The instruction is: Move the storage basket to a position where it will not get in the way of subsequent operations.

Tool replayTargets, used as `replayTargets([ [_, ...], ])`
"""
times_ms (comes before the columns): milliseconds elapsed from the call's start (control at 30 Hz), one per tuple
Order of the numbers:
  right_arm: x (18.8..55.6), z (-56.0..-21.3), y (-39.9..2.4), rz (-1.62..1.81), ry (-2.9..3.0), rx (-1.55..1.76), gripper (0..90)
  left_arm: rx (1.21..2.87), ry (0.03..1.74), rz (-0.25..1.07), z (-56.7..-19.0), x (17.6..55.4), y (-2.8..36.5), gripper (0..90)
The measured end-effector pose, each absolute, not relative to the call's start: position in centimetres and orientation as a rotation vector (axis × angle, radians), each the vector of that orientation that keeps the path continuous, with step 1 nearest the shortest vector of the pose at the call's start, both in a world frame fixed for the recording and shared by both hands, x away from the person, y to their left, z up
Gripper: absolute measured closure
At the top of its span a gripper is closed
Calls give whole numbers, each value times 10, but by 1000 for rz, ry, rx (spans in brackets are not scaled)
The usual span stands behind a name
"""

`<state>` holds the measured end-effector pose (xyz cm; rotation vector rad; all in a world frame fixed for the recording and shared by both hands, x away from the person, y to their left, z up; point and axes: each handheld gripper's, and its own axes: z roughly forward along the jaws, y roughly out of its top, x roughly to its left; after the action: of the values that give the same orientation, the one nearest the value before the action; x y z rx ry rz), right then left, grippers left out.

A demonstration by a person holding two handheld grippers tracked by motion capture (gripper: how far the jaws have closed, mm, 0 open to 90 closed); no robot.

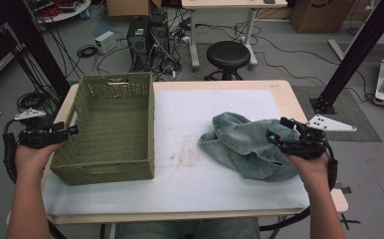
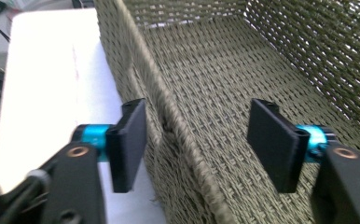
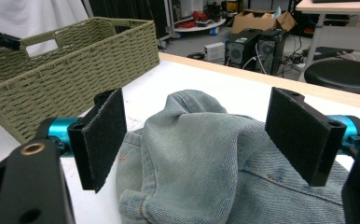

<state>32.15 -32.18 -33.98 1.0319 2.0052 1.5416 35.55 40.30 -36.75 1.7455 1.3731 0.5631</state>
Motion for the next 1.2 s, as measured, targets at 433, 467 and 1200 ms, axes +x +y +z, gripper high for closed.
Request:
replayTargets([
  [433, 321, -340, -323, 1542, 2001, 1038, 208, 1747, 1537, 604, -364, 357, 397, 729],
  [467, 321, -340, -323, 1542, 2001, 1037, 208, 1744, 1534, 606, -364, 357, 398, 735],
  [1200, 323, -343, -325, 1534, 2002, 1048, 208, 1751, 1572, 654, -362, 344, 435, 783],
])
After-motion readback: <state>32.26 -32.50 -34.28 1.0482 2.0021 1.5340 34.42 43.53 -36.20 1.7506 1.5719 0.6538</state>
